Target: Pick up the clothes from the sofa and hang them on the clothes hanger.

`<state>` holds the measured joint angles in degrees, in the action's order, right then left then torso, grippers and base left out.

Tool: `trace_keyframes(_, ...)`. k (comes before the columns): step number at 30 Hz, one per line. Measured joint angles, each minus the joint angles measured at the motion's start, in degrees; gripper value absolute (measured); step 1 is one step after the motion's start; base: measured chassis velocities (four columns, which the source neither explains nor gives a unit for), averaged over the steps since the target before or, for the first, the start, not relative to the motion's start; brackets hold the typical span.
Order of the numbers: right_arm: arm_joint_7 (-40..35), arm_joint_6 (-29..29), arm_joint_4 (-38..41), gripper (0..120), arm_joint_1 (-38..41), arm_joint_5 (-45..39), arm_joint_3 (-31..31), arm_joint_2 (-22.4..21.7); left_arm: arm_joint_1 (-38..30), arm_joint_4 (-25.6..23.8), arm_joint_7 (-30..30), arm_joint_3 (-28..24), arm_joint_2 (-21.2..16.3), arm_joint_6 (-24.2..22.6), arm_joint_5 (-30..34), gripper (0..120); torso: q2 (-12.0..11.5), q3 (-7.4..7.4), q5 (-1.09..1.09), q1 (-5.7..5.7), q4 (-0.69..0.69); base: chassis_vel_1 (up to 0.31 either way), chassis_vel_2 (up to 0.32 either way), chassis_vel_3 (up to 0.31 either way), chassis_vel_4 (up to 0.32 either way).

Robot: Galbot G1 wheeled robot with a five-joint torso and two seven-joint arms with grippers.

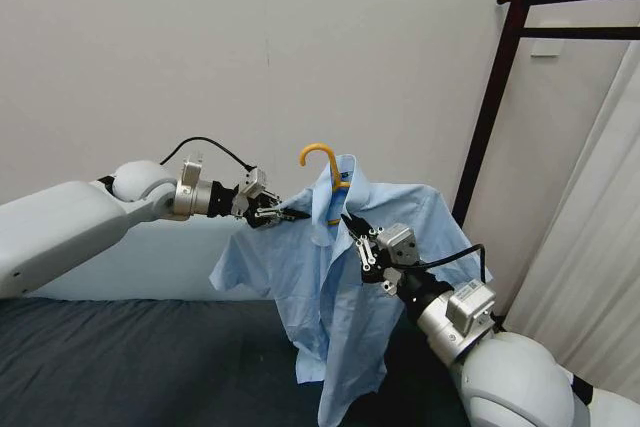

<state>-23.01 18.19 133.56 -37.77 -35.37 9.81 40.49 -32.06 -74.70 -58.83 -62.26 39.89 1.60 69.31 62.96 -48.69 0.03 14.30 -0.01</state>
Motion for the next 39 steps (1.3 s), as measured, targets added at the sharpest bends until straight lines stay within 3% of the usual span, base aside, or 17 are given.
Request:
trace_keyframes(15,2.1,2.5,-0.2,2,0.9,2.4,0.6,-0.9,-1.8,4.2,-1.3,-1.0,2.8,0.6,-2.2,1,0.0,0.00,0.01,0.00,0.00,0.000,0.000,0.000,0.000)
trace_keyframes(24,7.1,4.7,4.6,39,-0.1,-0.9,-1.8,-5.9,0.5,5.5,-0.2,1.0,2.9,1.5,-3.9,1,0.0,0.00,0.01,0.00,0.00,0.000,0.000,0.000,0.000)
trace_keyframes(25,7.1,4.7,4.6,39,-0.1,-0.9,-1.8,-5.9,0.5,5.5,-0.2,1.0,2.9,1.5,-3.9,1,0.0,0.00,0.01,0.00,0.00,0.000,0.000,0.000,0.000)
trace_keyframes(31,6.1,7.0,4.9,64,0.4,-4.4,-5.5,-10.8,1.5,4.3,-1.2,2.9,1.6,1.6,-3.9,1,0.0,0.00,0.01,0.00,-0.01,0.000,0.000,0.000,0.000)
trace_keyframes(33,6.4,6.9,4.6,66,0.9,-5.5,-6.6,-11.6,1.4,4.1,-2.0,2.9,1.2,1.6,-4.1,1,0.0,0.00,0.01,0.00,-0.01,0.000,0.000,0.000,0.000)
trace_keyframes(37,15.7,6.0,1.2,87,4.6,-13.6,-13.7,-19.6,0.8,4.6,-4.5,2.8,0.5,2.3,-6.1,1,0.0,0.00,0.01,0.00,0.01,0.000,0.000,0.000,0.000)
trace_keyframes(39,18.1,5.6,0.4,90,5.8,-15.8,-14.4,-21.7,0.9,4.7,-4.7,2.8,0.7,2.5,-6.6,1,0.0,0.00,0.00,0.00,0.01,0.000,0.000,0.000,0.000)
